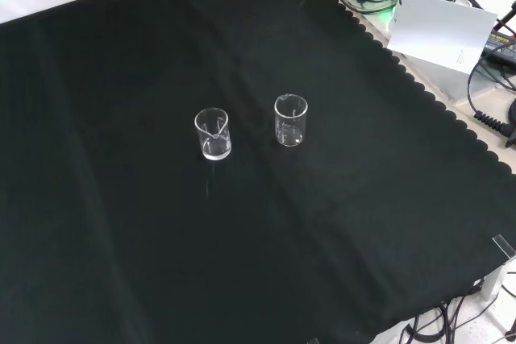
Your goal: Pick up the beaker on the right.
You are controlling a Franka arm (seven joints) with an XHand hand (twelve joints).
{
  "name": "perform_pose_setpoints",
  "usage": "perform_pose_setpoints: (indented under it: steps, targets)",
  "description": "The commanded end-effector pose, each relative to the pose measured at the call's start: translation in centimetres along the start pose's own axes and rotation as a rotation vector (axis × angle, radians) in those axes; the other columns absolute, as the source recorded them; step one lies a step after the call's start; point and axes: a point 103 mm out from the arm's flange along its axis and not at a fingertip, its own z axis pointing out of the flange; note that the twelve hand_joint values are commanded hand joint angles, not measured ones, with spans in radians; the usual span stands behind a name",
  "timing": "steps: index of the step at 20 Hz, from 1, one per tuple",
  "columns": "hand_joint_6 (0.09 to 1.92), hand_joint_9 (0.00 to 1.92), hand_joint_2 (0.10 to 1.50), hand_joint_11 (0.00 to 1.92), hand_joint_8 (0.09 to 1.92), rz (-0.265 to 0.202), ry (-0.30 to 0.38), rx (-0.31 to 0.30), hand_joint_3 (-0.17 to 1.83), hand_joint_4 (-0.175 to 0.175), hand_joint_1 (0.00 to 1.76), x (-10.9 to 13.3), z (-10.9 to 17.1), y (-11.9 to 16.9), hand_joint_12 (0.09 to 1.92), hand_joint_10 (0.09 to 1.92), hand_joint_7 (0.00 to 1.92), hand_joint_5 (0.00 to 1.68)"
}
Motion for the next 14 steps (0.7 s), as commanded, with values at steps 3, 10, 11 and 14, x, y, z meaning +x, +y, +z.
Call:
perform_pose_setpoints:
  steps: [3, 10, 11, 14]
  targets:
    - [0.09, 0.31, 1.22, 0.00, 0.09, 0.070, 0.031, 0.057, 0.34, -0.029, 0.00, -2.7, 4.2, 3.3, 1.23, 0.09, 0.13, 0.22]
    - [0.09, 0.38, 1.15, 0.00, 0.09, 0.028, 0.118, 0.078, 0.29, -0.029, 0.19, -3.3, 8.7, 10.0, 1.26, 0.09, 0.18, 0.23]
    - [0.09, 0.39, 1.13, 0.00, 0.09, 0.022, 0.131, 0.083, 0.28, -0.029, 0.23, -3.3, 9.3, 11.0, 1.27, 0.09, 0.19, 0.24]
    - [0.09, 0.41, 1.10, 0.00, 0.09, 0.017, 0.183, 0.107, 0.26, -0.029, 0.30, -3.0, 11.8, 13.8, 1.29, 0.09, 0.21, 0.24]
